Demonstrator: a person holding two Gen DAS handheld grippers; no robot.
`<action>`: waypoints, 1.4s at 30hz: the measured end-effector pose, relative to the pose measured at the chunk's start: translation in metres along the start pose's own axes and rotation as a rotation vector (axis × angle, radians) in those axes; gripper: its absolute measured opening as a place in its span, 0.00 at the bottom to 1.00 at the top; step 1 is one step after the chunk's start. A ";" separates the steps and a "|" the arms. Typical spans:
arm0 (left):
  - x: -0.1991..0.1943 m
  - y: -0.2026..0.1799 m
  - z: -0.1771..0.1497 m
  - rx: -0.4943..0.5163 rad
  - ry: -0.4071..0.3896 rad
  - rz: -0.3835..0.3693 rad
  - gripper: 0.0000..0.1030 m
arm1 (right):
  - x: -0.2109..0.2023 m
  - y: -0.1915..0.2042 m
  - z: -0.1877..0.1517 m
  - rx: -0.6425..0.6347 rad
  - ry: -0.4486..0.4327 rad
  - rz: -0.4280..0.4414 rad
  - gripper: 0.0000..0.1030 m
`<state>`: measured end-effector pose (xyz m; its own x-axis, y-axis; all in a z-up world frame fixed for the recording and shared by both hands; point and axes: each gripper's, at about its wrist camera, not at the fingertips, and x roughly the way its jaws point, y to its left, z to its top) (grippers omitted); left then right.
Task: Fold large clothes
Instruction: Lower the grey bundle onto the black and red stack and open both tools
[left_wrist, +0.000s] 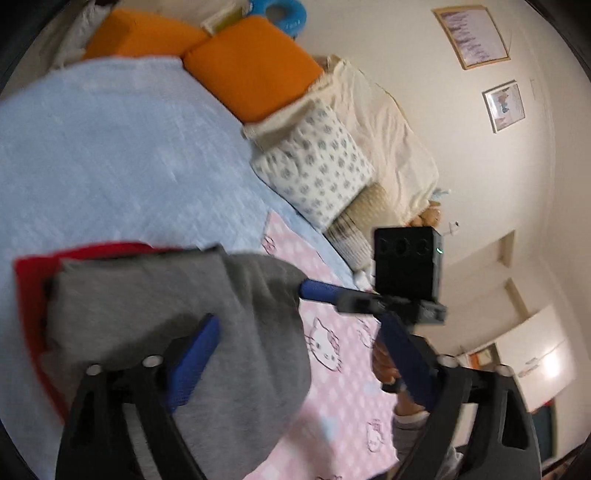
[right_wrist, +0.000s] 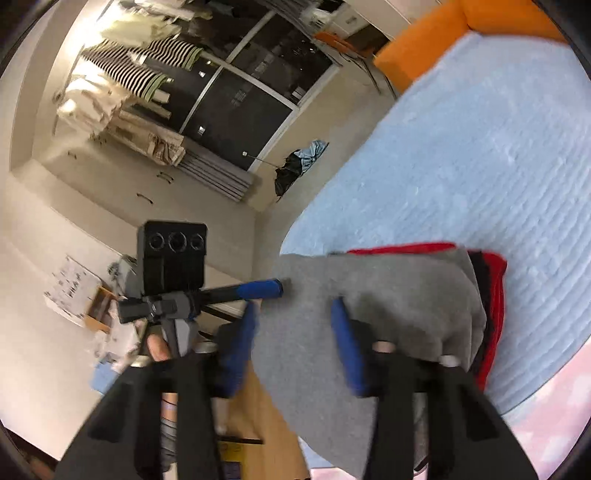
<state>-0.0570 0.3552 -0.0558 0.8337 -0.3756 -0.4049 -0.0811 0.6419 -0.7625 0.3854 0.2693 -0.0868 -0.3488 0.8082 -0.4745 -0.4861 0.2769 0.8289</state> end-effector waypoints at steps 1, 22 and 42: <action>0.005 0.004 0.000 -0.001 0.011 0.003 0.71 | 0.001 -0.008 -0.001 0.031 0.000 0.026 0.25; 0.011 0.133 -0.002 -0.230 0.029 0.075 0.09 | 0.067 -0.053 -0.007 0.006 0.086 -0.334 0.00; -0.029 0.080 -0.013 -0.201 0.016 0.173 0.13 | -0.004 -0.034 -0.006 0.110 -0.066 -0.070 0.06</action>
<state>-0.0944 0.4088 -0.1120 0.7890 -0.2836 -0.5450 -0.3301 0.5526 -0.7653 0.3981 0.2540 -0.1149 -0.2621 0.8160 -0.5153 -0.4151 0.3867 0.8235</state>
